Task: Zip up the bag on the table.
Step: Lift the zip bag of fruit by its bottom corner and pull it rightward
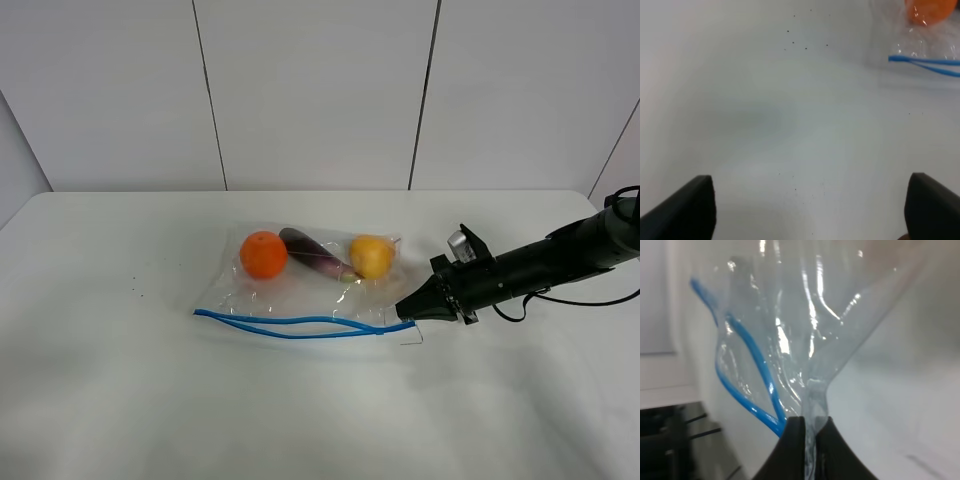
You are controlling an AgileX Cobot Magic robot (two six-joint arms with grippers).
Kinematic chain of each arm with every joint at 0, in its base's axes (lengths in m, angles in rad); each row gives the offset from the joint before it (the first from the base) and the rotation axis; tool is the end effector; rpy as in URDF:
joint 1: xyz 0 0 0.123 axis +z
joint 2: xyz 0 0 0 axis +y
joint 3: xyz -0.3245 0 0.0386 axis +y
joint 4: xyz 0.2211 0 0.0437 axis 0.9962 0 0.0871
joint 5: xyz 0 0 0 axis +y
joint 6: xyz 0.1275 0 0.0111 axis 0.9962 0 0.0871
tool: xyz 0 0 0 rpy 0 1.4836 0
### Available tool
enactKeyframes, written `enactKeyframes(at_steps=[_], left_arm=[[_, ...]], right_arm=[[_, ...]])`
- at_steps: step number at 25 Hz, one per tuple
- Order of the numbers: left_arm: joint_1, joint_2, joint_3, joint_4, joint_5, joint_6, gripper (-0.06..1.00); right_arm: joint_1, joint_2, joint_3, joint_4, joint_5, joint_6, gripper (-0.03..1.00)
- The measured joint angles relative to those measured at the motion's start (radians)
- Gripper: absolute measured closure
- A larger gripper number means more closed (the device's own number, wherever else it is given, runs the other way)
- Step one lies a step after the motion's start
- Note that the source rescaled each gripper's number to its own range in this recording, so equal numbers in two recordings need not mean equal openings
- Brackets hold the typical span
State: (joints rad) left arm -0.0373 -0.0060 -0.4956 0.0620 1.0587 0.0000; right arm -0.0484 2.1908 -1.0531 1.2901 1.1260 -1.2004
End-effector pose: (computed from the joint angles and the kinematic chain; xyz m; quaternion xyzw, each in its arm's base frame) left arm -0.0376 0.0083 0.2465 0.0147 0.8518 0.0212 0.5233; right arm 0.3570 0.0939 0.1187 -0.0726 0.8623 0.4970 0.0644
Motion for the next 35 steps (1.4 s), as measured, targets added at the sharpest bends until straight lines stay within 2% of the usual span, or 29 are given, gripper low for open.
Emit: enactKeyframes(at_steps=[3, 7, 17, 29, 35], left_arm=[[0.000, 0.000, 0.000, 0.000, 0.000, 0.000, -0.06], [0.000, 0.000, 0.000, 0.000, 0.000, 0.000, -0.06], [0.000, 0.000, 0.000, 0.000, 0.000, 0.000, -0.06], [0.000, 0.000, 0.000, 0.000, 0.000, 0.000, -0.06], [0.000, 0.000, 0.000, 0.000, 0.000, 0.000, -0.06]], right_arm=[[0.000, 0.000, 0.000, 0.022, 0.061, 0.000, 0.97], [0.000, 0.000, 0.000, 0.034, 0.074, 0.043, 0.97], [0.000, -0.011, 0.000, 0.059, 0.080, 0.132, 0.97], [0.000, -0.196, 0.001, 0.079, 0.081, 0.226, 0.97], [0.000, -0.200, 0.001, 0.129, 0.081, 0.250, 0.97]])
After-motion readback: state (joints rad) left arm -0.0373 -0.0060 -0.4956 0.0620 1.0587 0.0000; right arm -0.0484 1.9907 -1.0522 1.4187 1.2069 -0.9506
